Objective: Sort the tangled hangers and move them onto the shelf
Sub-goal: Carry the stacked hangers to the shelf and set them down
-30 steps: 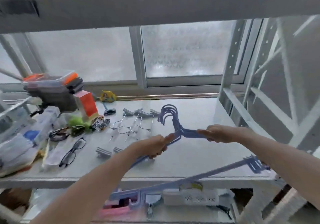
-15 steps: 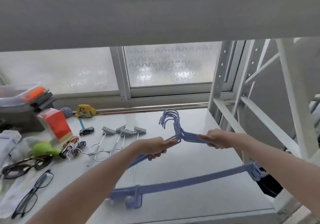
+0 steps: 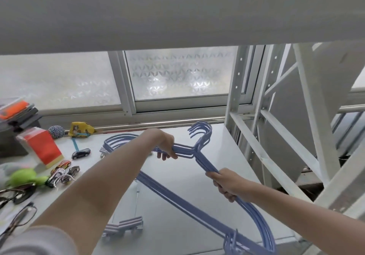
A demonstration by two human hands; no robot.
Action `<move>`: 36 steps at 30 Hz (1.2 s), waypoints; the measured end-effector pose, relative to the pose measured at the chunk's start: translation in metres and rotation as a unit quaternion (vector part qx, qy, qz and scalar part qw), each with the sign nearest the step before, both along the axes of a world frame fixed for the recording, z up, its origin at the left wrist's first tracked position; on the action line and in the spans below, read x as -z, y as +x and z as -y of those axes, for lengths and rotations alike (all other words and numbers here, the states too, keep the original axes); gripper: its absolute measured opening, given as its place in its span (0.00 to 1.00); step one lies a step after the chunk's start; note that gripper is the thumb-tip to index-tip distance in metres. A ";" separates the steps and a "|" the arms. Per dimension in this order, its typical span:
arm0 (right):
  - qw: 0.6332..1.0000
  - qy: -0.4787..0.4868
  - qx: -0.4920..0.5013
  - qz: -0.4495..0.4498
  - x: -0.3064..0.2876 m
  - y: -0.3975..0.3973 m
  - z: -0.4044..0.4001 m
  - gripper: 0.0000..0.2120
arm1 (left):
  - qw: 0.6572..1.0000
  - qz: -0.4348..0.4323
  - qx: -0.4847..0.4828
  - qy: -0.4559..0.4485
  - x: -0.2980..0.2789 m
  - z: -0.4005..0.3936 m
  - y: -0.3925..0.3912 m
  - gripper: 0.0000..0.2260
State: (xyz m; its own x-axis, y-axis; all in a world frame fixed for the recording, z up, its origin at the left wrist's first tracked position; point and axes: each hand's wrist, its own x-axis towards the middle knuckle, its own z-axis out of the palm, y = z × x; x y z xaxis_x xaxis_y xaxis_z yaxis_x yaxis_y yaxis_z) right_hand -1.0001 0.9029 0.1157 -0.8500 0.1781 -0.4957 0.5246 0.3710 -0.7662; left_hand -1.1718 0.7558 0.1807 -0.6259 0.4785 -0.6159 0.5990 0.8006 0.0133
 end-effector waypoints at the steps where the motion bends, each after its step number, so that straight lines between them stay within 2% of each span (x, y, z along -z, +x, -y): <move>1: 1.000 -0.014 0.017 -0.002 0.003 0.004 0.000 0.20 | 1.000 -0.022 0.012 0.003 0.002 -0.004 0.002 0.14; 3: 0.998 -0.035 0.051 -0.007 0.008 0.010 0.000 0.19 | 0.996 -0.084 0.032 0.024 0.004 -0.014 0.006 0.14; 6: 0.992 -0.065 0.110 -0.002 0.015 0.019 0.000 0.19 | 0.973 -0.214 0.062 0.064 0.006 -0.027 0.013 0.20; 7: 0.988 -0.078 0.131 0.006 0.019 0.021 0.000 0.20 | 0.967 -0.229 0.072 0.079 0.008 -0.030 0.014 0.21; 12: 0.956 -0.171 0.231 0.049 0.039 0.025 0.001 0.24 | 0.973 -0.172 0.038 0.149 0.030 -0.020 0.025 0.32; 16: 0.939 -0.207 0.269 0.050 0.049 0.012 0.014 0.22 | 0.978 -0.112 -0.098 0.146 0.058 -0.003 0.039 0.34; 17: 0.941 -0.200 0.267 0.051 0.051 0.007 0.017 0.21 | 0.971 -0.076 -0.157 0.164 0.065 0.000 0.043 0.34; 19: 0.949 -0.182 0.248 0.065 0.054 0.000 0.023 0.16 | 0.931 0.028 -0.277 0.236 0.079 0.003 0.053 0.35; 21: 0.957 -0.169 0.219 0.093 0.056 -0.003 0.025 0.13 | 0.894 0.074 -0.335 0.288 0.086 0.003 0.066 0.38; 24: 0.956 -0.199 0.157 0.148 0.049 -0.005 0.022 0.08 | 0.897 0.018 -0.334 0.288 0.089 0.002 0.071 0.37; 26: 0.958 -0.200 0.108 0.175 0.042 -0.006 0.018 0.09 | 0.893 0.004 -0.338 0.298 0.089 0.003 0.070 0.37; 30: 0.979 -0.094 -0.020 0.177 0.025 -0.008 0.009 0.15 | 0.892 -0.022 -0.343 0.293 0.086 0.008 0.068 0.38; 33: 0.984 -0.092 -0.034 0.151 0.009 -0.004 0.001 0.23 | 0.893 -0.045 -0.343 0.289 0.086 0.010 0.066 0.38; 36: 0.994 -0.080 0.022 0.077 0.004 -0.001 -0.007 0.18 | 0.880 -0.042 -0.360 0.307 0.089 0.009 0.068 0.37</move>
